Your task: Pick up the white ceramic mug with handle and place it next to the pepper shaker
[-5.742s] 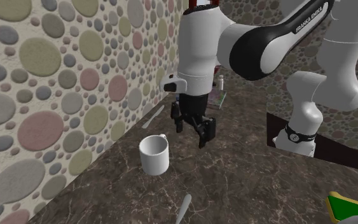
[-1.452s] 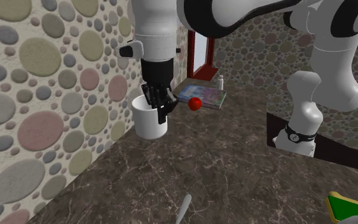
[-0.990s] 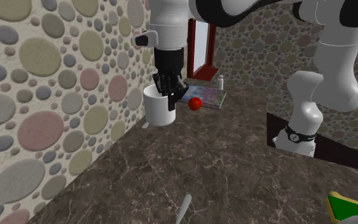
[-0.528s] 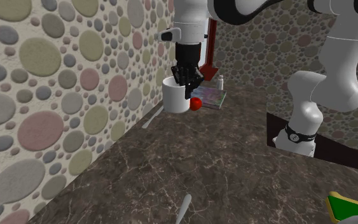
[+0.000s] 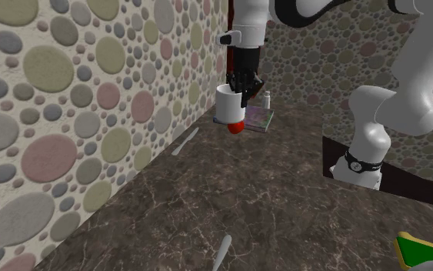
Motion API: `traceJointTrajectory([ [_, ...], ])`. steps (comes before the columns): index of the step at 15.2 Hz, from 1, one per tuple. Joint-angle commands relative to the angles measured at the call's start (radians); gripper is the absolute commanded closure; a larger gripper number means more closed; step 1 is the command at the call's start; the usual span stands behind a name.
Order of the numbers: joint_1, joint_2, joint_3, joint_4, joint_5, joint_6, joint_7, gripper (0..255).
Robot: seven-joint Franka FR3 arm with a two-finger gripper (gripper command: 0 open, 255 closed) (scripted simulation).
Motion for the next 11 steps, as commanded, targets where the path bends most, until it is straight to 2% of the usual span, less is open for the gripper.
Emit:
traceJointTrajectory([
  [1, -0.020, -0.052, -0.020, -0.042, -0.020, -0.007, -0.031, 255],
  [11, -0.131, -0.258, -0.130, -0.193, -0.129, -0.043, -0.195, 255],
])
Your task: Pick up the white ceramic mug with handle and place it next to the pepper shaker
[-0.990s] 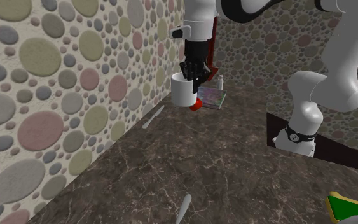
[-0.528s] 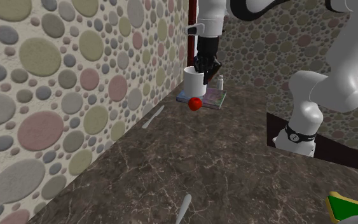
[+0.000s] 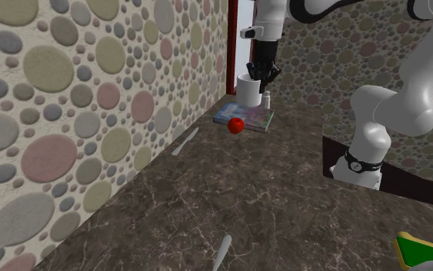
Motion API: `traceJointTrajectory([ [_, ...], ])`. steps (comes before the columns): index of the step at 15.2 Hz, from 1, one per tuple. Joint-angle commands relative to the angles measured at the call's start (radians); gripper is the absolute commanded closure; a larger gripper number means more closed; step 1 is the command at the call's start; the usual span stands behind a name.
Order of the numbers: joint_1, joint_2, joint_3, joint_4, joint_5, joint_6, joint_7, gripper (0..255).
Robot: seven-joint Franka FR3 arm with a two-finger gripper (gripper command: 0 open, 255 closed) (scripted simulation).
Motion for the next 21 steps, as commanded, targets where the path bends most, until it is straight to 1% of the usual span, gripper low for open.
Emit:
traceJointTrajectory([
  [1, -0.024, -0.032, -0.028, -0.015, -0.024, -0.012, -0.041, 255],
  [6, -0.083, -0.099, -0.098, -0.041, -0.083, -0.038, -0.140, 255],
  [11, -0.137, -0.141, -0.178, -0.040, -0.141, -0.062, -0.248, 255],
  [16, -0.179, -0.156, -0.269, -0.010, -0.193, -0.081, -0.365, 255],
  [21, -0.202, -0.144, -0.374, 0.046, -0.234, -0.092, -0.487, 255],
])
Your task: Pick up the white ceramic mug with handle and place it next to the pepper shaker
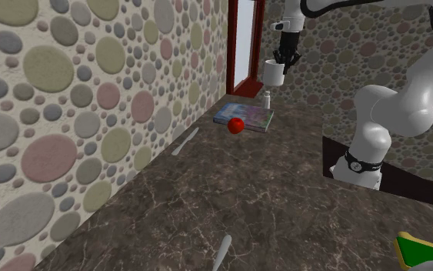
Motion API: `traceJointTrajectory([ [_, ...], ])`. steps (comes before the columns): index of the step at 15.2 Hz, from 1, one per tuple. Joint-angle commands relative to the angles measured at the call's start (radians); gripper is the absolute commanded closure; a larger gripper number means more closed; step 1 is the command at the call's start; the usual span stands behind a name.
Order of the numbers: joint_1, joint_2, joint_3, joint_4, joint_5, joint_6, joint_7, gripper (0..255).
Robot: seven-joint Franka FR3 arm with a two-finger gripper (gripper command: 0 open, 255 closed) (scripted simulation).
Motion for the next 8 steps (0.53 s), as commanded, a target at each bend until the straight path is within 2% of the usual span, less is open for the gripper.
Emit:
traceJointTrajectory([
  [1, 0.000, 0.017, -0.047, 0.027, -0.012, 0.005, -0.049, 255],
  [8, 0.023, 0.085, -0.234, 0.156, -0.032, 0.003, -0.235, 255],
])
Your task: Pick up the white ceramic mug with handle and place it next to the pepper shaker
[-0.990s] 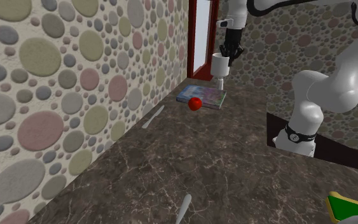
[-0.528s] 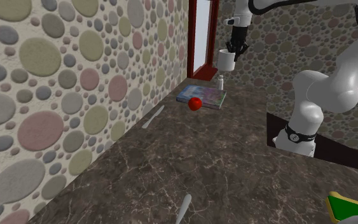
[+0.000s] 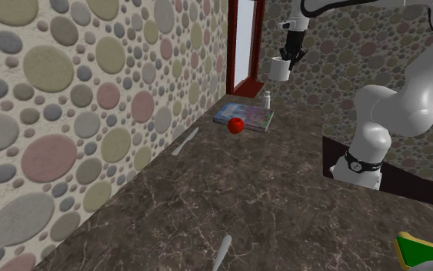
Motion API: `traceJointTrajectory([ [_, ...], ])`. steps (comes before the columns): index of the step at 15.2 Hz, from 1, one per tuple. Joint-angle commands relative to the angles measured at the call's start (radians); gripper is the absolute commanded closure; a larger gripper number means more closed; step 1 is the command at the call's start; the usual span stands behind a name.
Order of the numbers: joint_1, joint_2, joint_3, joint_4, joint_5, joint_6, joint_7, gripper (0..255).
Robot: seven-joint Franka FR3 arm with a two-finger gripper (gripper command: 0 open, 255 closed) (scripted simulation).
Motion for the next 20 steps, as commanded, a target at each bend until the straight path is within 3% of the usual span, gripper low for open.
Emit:
traceJointTrajectory([
  [1, 0.022, 0.033, -0.071, 0.055, 0.002, 0.000, -0.064, 255],
  [3, 0.066, 0.077, -0.180, 0.127, 0.012, 0.002, -0.148, 255],
  [20, 0.111, 0.097, -0.312, -0.051, -0.025, 0.224, -0.136, 255],
])
